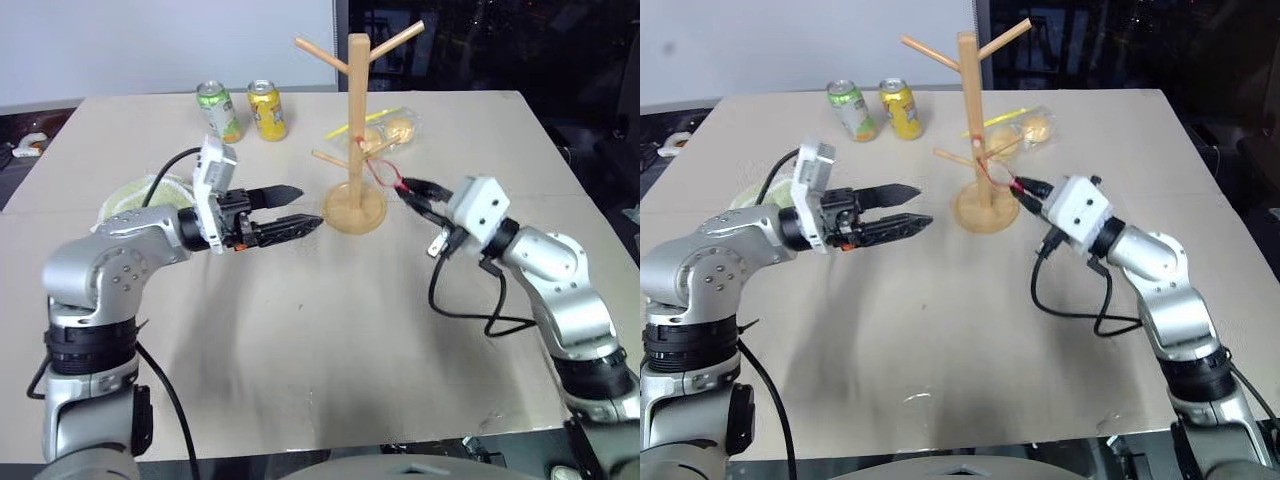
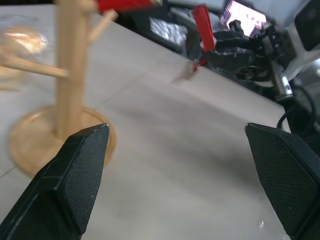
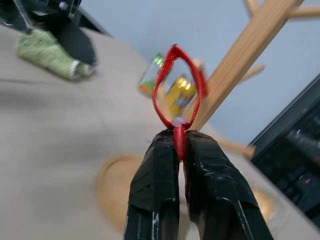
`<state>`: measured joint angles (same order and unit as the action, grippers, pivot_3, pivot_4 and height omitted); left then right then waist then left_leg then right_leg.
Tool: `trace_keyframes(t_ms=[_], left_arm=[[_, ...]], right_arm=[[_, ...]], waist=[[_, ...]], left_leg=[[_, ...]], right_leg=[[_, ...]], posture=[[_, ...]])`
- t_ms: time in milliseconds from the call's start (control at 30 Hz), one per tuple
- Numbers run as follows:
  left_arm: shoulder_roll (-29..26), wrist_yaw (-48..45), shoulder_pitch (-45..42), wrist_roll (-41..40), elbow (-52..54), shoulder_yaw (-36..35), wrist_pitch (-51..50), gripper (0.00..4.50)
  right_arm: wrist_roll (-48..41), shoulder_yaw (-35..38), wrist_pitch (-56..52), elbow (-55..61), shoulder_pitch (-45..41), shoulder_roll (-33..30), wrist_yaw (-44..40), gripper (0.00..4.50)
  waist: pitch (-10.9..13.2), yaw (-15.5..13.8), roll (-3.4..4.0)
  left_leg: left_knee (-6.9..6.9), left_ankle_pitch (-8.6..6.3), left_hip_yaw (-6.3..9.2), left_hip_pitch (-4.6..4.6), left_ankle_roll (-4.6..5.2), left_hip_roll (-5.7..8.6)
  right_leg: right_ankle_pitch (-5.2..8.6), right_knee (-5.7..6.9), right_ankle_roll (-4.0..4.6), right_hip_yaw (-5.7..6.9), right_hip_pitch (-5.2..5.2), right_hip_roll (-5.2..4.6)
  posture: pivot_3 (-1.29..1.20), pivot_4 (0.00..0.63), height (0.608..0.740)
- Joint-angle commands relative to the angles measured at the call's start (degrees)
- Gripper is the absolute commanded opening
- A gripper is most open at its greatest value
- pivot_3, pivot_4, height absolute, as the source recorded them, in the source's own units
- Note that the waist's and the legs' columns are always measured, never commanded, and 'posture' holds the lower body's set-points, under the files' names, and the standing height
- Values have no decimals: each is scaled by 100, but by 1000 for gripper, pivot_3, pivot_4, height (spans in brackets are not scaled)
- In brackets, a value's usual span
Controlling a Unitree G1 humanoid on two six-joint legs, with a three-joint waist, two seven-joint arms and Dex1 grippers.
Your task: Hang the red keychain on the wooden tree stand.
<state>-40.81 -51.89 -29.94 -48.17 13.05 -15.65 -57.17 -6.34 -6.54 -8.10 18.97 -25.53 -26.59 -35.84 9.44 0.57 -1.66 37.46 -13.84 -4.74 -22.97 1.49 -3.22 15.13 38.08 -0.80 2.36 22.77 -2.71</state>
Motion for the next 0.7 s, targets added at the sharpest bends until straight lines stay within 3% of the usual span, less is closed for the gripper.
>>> trace_keyframes(t_ms=[33,700], left_arm=[[22,447,-336,-527,209,-523,-162,4500],[79,761,-308,-784,464,-144,-2,4500]], right_arm=[[32,120,306,-249,-317,132,125,97],[168,-64,673,-969,-655,427,11,97]], waist=[[3,-9,-5],[3,19,-4]], left_leg=[[0,0,1,-3,0,1],[1,1,-4,2,-1,5]], right_leg=[[0,-1,0,2,0,-2],[-2,4,1,-5,-1,-9]], posture=[[0,150,740],[0,150,740]])
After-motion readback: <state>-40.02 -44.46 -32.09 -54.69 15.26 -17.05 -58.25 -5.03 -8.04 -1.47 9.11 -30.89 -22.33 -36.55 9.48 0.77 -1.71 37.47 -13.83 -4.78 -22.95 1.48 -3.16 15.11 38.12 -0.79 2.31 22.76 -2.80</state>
